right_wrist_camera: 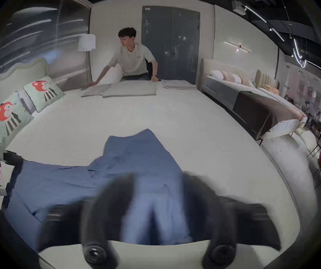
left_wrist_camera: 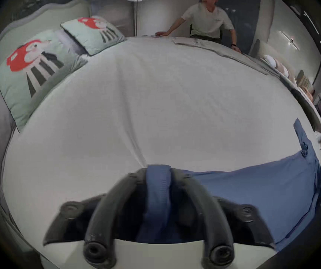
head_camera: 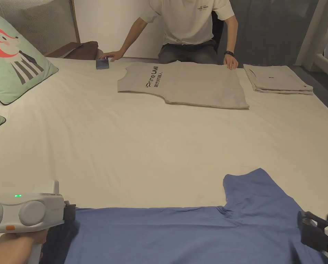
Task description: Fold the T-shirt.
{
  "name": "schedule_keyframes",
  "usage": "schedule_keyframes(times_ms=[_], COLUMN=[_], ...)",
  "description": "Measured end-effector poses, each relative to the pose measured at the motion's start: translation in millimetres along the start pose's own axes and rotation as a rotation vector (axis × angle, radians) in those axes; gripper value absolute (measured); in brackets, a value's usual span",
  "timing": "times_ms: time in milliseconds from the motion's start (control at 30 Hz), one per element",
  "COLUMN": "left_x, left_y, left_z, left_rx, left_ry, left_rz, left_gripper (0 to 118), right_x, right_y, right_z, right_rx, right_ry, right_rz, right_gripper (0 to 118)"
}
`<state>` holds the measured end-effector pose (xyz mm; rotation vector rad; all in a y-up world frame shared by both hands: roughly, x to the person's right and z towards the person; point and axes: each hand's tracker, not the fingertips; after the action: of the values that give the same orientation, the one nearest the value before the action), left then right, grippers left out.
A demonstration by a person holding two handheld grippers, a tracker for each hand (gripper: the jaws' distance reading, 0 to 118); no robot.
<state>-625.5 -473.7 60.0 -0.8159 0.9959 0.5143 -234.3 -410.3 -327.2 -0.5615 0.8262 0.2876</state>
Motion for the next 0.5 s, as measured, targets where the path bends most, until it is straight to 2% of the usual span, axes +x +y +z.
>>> schedule_keyframes(times_ms=[33, 67, 300, 367, 433, 500], left_x=[2, 8, 6, 14, 15, 11], left_y=[-1, -4, -4, -4, -4, -3], left_z=[2, 9, 22, 37, 40, 37], left_rx=[0.004, 0.011, 0.049, 0.052, 0.051, 0.050], left_ry=[-0.002, 0.001, -0.017, -0.018, -0.017, -0.021], left_rz=[-0.017, -0.027, -0.019, -0.019, -0.015, -0.007], left_gripper=[7, 3, 3, 3, 3, 3], right_x=[4, 11, 49, 51, 52, 52], right_y=[2, 4, 15, 18, 17, 14], right_z=[-10, -20, -96, -109, -120, -124], right_rx=[-0.029, -0.060, -0.314, -0.370, -0.413, -0.431], right_ry=[0.000, 0.010, -0.017, -0.019, -0.022, 0.030], right_rz=[0.006, 0.000, 0.002, -0.015, -0.031, -0.049], right_gripper=[99, 97, 95, 90, 73, 69])
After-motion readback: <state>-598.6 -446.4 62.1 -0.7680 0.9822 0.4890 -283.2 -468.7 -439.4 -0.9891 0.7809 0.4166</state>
